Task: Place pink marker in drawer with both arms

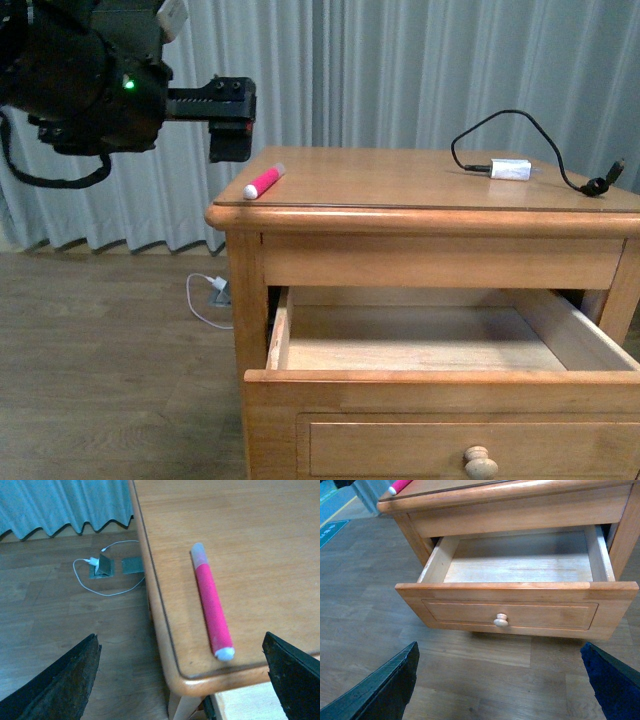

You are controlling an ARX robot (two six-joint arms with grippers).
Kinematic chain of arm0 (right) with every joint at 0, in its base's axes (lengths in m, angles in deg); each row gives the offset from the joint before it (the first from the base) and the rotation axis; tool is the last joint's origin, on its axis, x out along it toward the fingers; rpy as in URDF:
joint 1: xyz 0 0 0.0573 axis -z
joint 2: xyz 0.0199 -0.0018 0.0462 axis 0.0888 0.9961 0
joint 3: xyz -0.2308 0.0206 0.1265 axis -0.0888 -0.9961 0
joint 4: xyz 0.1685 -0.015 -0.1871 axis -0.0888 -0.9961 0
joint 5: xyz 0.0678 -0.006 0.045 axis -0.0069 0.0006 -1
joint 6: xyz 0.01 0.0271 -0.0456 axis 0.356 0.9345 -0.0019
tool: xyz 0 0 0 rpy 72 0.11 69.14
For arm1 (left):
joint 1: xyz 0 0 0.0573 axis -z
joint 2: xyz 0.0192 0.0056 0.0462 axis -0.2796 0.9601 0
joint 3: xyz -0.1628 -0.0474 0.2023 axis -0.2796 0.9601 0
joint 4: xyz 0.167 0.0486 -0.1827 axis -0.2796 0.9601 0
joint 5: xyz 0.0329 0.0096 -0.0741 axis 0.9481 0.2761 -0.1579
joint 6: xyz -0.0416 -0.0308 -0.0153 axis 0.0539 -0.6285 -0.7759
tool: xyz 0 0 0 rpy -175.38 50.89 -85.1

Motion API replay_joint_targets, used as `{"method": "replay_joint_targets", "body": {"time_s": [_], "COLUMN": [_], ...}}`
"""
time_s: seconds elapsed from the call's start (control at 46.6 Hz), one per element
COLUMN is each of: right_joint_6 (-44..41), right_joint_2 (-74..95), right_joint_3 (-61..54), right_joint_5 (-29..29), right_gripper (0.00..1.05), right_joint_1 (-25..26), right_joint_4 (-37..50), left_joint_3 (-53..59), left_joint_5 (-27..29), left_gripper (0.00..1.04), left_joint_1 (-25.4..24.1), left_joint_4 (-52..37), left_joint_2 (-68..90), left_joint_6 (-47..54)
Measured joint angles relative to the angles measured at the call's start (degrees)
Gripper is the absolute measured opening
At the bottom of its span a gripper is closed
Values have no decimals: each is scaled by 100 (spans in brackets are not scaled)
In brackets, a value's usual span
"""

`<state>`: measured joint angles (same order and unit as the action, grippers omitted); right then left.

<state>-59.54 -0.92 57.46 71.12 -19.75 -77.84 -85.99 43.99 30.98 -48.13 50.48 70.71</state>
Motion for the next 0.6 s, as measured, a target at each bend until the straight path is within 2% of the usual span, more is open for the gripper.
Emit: {"method": "replay_joint_targets", "body": {"time_s": [0.343,0.6], "right_joint_6": [0,0], "right_joint_2": [2,2], "right_joint_3": [0,0], "right_joint_5": [0,0], "right_gripper": [96,96], "right_joint_1": [0,0], "right_joint_4": [0,0], "left_joint_3": [-1285,-1714], "left_joint_5": [334,444], "left_gripper": [99,99], "left_joint_1": [330,352], "left_joint_4": [787,1113], "left_joint_2": [1104,1443], "left_joint_6": [-9,-17]}}
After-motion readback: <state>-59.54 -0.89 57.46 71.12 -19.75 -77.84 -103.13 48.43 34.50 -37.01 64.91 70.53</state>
